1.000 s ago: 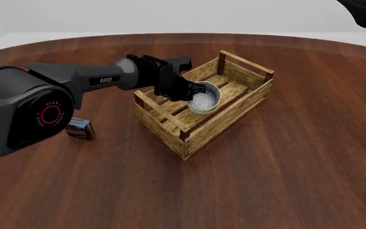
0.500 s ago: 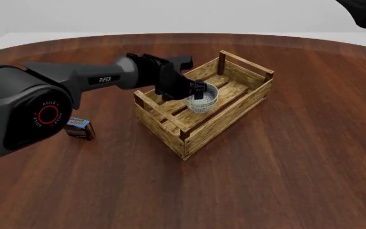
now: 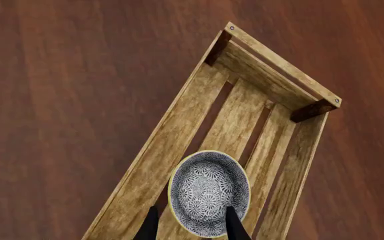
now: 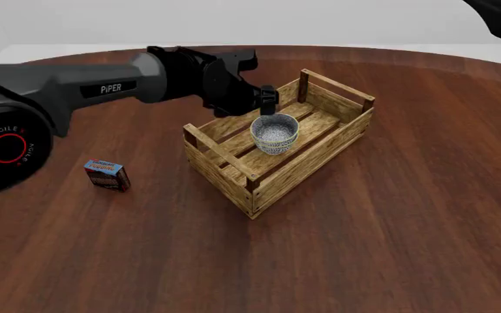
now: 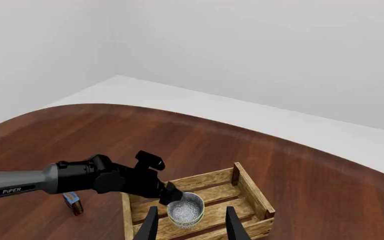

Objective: Stack the right bowl on the left bowl and place them in the tray.

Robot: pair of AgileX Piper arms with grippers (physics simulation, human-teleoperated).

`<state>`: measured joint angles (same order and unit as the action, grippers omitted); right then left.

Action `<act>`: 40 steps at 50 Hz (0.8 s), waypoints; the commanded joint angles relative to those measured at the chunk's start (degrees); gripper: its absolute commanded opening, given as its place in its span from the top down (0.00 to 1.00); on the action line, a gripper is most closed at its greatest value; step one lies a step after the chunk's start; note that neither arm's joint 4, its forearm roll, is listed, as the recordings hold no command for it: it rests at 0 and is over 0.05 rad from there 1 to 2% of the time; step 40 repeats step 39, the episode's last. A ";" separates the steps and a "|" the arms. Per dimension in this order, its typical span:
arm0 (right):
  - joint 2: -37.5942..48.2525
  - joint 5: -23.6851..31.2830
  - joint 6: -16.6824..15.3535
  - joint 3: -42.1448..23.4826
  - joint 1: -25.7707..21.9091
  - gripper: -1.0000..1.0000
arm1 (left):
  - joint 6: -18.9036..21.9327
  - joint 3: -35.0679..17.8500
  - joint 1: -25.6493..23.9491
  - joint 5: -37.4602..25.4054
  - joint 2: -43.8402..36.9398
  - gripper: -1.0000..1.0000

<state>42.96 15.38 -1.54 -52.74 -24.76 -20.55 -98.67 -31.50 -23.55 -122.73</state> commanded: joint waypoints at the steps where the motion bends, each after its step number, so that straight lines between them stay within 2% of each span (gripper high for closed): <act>1: -0.04 -0.04 -0.15 0.03 0.18 0.00 | 0.83 4.28 0.18 1.20 6.23 0.00; 17: 0.07 -0.21 -0.38 0.12 0.80 0.00 | 1.88 16.84 0.23 7.50 18.19 0.00; 23: 0.28 -0.42 -0.53 0.19 1.17 0.00 | 6.32 22.47 2.73 10.74 24.15 0.00; 26: 0.44 -0.58 -0.73 0.27 1.34 0.00 | 5.67 25.65 2.19 12.43 27.36 0.00; 29: 0.81 -0.88 -0.93 0.41 1.61 0.00 | 7.33 28.15 2.96 13.79 30.36 0.00; 33: 0.90 -0.91 -1.09 0.34 2.33 0.00 | 5.88 32.77 1.58 16.03 35.33 0.00; 36: 0.80 -0.85 -1.14 0.29 2.83 0.00 | 8.85 34.71 3.16 16.77 38.36 0.00; 40: 0.71 -0.84 -1.24 0.30 3.25 0.00 | 8.30 37.12 2.38 17.36 41.29 0.00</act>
